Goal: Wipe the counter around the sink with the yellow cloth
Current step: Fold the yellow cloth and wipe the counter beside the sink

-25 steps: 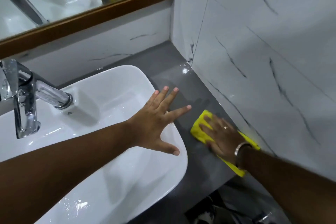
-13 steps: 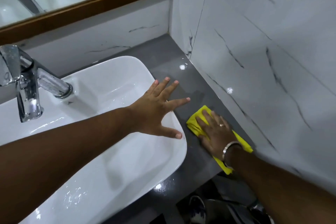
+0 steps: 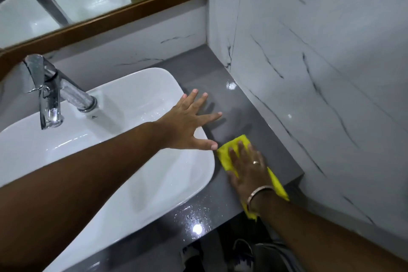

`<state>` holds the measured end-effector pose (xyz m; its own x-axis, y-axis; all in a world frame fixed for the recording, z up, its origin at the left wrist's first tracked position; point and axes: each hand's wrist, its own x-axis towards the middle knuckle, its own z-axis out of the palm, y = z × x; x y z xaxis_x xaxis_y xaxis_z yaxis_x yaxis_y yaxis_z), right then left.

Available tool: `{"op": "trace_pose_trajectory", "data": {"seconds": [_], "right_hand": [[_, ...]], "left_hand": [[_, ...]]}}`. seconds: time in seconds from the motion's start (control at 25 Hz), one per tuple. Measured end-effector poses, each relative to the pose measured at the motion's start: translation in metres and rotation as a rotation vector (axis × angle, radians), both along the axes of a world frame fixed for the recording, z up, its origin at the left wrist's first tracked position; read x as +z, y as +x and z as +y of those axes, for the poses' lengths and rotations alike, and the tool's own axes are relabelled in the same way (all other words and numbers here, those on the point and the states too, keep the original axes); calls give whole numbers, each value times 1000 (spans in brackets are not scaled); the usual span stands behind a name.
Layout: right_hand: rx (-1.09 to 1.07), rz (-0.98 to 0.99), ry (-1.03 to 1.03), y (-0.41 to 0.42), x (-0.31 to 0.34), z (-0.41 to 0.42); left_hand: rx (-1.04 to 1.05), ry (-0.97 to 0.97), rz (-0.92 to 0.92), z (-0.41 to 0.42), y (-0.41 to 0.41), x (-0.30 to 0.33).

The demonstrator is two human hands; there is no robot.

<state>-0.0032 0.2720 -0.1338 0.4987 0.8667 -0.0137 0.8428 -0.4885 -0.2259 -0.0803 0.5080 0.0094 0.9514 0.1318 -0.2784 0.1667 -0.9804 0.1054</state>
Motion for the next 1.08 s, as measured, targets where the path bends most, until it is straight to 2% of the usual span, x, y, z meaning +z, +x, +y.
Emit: {"op": "trace_pose_trajectory", "data": {"seconds": [0.08, 0.12, 0.16, 0.2, 0.28, 0.36, 0.4, 0.44, 0.52, 0.6, 0.64, 0.68, 0.8, 0.92, 0.96, 1.0, 1.08], "right_hand": [[377, -51, 27, -15, -4, -22], [563, -87, 14, 4, -4, -29], [656, -154, 16, 28, -5, -33], [617, -182, -30, 49, -5, -33], [194, -132, -47, 75, -4, -30], [-208, -48, -16, 51, -2, -22], [-287, -31, 13, 21, -2, -17], [-270, -13, 20, -15, -1, -12], [18, 33, -8, -76, 3, -17], [345, 21, -14, -78, 6, -24], [406, -37, 8, -56, 2, -25], [397, -97, 10, -36, -2, -26], [6, -70, -34, 4, -2, -33], [-303, 29, 67, -61, 7, -22], [-320, 197, 120, -98, 2, -16], [-185, 379, 167, -136, 3, -8], [240, 239, -48, -213, 19, 7]], "left_hand": [[-6, 12, 8, 0, 0, -1], [-14, 16, 16, 1, 0, -1], [-17, 17, 19, 2, 0, -3], [-17, 23, 12, 3, 0, -5], [-11, 45, 3, 3, 1, -6], [26, 88, -11, -1, -5, -6], [78, 122, -32, -7, -10, -8], [163, 125, -63, -19, -19, -8], [358, 21, -109, -52, -53, -10], [514, -64, -57, -74, -117, -21], [598, -92, -29, -77, -158, -24], [708, -83, -31, -74, -205, -24], [987, 102, 42, -49, -331, -11], [872, 126, 110, -40, -378, -6], [820, 121, 104, -39, -376, -7], [797, 119, 95, -38, -375, -7], [791, 113, 92, -35, -372, -9]]}}
